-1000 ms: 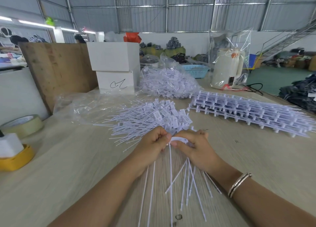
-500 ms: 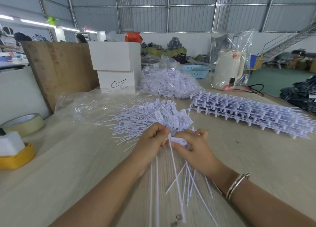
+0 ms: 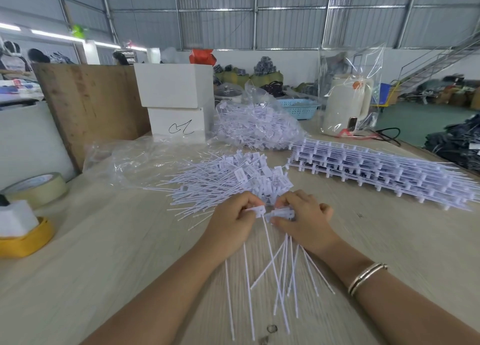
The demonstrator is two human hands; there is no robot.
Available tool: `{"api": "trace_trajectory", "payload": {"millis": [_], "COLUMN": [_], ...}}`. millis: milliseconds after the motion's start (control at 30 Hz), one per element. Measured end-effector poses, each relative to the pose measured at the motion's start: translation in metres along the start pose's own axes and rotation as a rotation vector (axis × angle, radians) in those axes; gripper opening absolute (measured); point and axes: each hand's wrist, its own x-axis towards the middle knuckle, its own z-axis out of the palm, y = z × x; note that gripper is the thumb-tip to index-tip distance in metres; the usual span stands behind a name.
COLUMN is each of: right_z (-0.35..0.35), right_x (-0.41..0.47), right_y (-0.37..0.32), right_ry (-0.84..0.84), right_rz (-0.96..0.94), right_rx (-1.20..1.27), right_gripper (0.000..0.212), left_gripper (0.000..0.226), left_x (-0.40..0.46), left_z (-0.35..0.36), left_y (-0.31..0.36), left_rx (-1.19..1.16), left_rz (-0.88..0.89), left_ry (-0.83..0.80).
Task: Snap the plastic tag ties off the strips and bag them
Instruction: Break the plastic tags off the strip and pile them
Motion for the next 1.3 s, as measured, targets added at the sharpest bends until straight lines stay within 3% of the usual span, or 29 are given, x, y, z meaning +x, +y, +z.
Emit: {"api": "trace_trajectory", "payload": {"millis": [167, 267, 333, 467, 567, 700, 800, 933, 1200, 1300], "right_z": [-0.003, -0.006, -0.009, -0.009, -0.011, -0.013, -0.016, -0.015, -0.014, -0.016], "right_x": [-0.001, -0.003, -0.007, -0.01, -0.009, -0.01, -0.01, -0.01, -0.011, -0.011], "right_y": [-0.002, -0.008, -0.015, -0.021, -0.019, -0.02, -0.021, -0.02, -0.02, -0.021], "right_ry": [0.111, 0.149, 0.066, -0.056, -0.117, -0.074, -0.026, -0.072, -0.213, -0.21], "right_rz": [-0.026, -0.086, -0.127, -0.139, -0.112, -0.097, -0.062, -0.045, -0.175, -0.21], "right_rx": [-0.027, 0.109, 0.21, 0.306, 0.359, 0.395, 0.453, 0.473, 0.49, 0.556], "right_gripper": [0.008, 0.028, 0.035, 0.016, 0.017, 0.014, 0.017, 0.026, 0.022, 0.022], "left_gripper": [0.021, 0.025, 0.028, 0.031, 0.039, 0.032, 0.019, 0.034, 0.038, 0.032], "left_x": [-0.003, -0.003, -0.003, -0.001, -0.001, -0.001, 0.001, 0.001, 0.0, -0.001], "left_z": [0.002, 0.005, 0.005, 0.005, 0.006, 0.005, 0.002, 0.002, 0.002, 0.001], "left_y": [0.0, -0.002, -0.002, -0.003, -0.004, -0.003, -0.006, -0.011, -0.007, -0.006], "left_rx": [0.154, 0.118, 0.086, 0.029, 0.01, 0.07, 0.165, 0.192, 0.289, 0.17], "left_rz": [0.121, 0.088, 0.095, 0.127, 0.14, 0.153, 0.057, -0.05, 0.104, 0.078], "left_ry": [-0.019, -0.027, -0.01, 0.002, -0.006, 0.016, 0.008, -0.096, -0.052, -0.04]}}
